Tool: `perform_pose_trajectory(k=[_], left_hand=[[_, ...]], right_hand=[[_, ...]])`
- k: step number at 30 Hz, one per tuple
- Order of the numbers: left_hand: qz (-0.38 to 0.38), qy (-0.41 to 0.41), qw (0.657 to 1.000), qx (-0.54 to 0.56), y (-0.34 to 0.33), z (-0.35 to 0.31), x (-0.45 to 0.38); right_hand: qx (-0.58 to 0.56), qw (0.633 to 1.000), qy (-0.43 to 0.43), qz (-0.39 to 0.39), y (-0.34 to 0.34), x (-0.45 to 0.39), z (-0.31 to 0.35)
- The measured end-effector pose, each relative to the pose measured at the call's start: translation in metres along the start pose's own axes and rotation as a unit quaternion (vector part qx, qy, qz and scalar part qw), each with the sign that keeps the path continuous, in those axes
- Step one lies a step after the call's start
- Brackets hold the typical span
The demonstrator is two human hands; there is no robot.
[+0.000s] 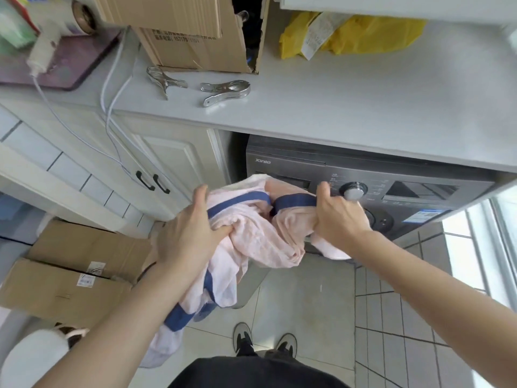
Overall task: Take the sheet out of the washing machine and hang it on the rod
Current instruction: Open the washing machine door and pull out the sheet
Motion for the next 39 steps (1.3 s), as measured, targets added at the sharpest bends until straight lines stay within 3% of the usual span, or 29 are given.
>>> perform_pose_trajectory(k=[2, 5, 10, 17, 22, 26, 29, 39], left_hand=[[0.008, -0.078, 0.996, -0.035, -0.008, -0.021, 0.010], [0.068, -0.155, 0.985, 0.022, -0.020, -0.046, 0.025], [0.069, -0.186, 0.978, 0.065, -0.021, -0.043, 0.028], [-0.004, -0.196, 0.972, 0.130, -0.012, -0.023, 0.032], [-0.031, -0.148, 0.970, 0.190, 0.008, -0.012, 0.032], [-0.060, -0.121, 0.957, 0.255, 0.024, -0.009, 0.030], [-0.064, -0.092, 0.945, 0.308, 0.030, -0.004, 0.026], [-0.109, 0.021, 0.926, 0.361, 0.028, 0.019, -0.007]], right_hand=[[-0.071, 0.996, 0.057, -0.007, 0.025, 0.016, 0.033], [-0.164, 0.973, 0.159, -0.025, 0.039, 0.033, 0.070], [-0.315, 0.932, 0.159, -0.082, 0.033, 0.052, 0.076], [-0.386, 0.906, 0.171, 0.037, 0.004, 0.049, 0.051], [-0.296, 0.930, 0.155, 0.154, -0.052, 0.014, 0.029], [-0.234, 0.949, 0.170, 0.123, -0.085, -0.021, 0.028], [-0.169, 0.957, 0.161, 0.170, -0.098, -0.032, 0.026], [-0.126, 0.922, 0.111, 0.348, -0.146, 0.009, 0.033]])
Point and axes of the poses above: each hand's wrist, its own x-axis away from the middle knuckle, its own y-axis out of the back of the hand, z = x × y, the point moved 4 cm from there along -x, towards the middle knuckle, and after that the axes turned 10 degrees about -z, right-handed, at the moved point
